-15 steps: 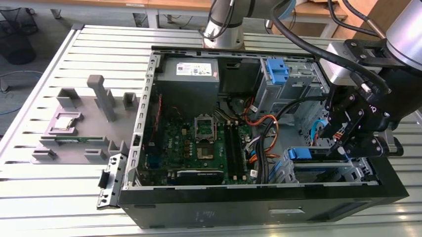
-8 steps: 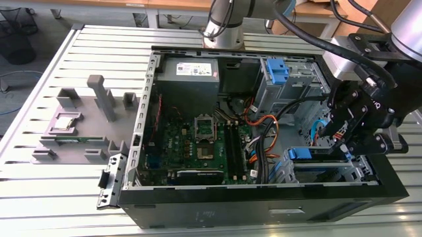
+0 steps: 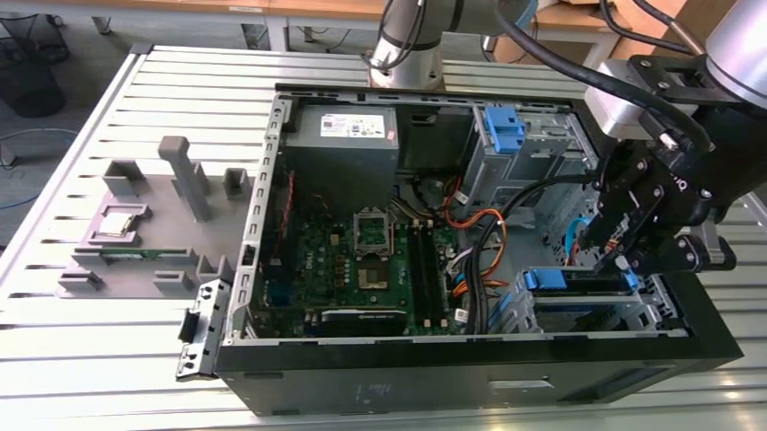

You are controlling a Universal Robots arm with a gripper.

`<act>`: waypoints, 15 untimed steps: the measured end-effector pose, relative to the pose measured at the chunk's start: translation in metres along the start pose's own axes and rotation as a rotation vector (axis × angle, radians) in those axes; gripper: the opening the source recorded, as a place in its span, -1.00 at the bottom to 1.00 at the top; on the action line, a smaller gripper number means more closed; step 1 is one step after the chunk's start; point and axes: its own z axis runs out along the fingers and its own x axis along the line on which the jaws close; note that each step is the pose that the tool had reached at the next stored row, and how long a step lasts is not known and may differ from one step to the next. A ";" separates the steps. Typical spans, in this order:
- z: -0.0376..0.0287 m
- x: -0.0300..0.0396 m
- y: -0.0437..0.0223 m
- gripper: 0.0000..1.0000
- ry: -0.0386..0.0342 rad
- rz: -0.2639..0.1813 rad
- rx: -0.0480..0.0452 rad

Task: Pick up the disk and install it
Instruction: 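Insert the first disk wire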

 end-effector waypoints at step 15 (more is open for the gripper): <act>0.0001 -0.0159 -0.0006 -0.16 -0.0129 0.000 0.0019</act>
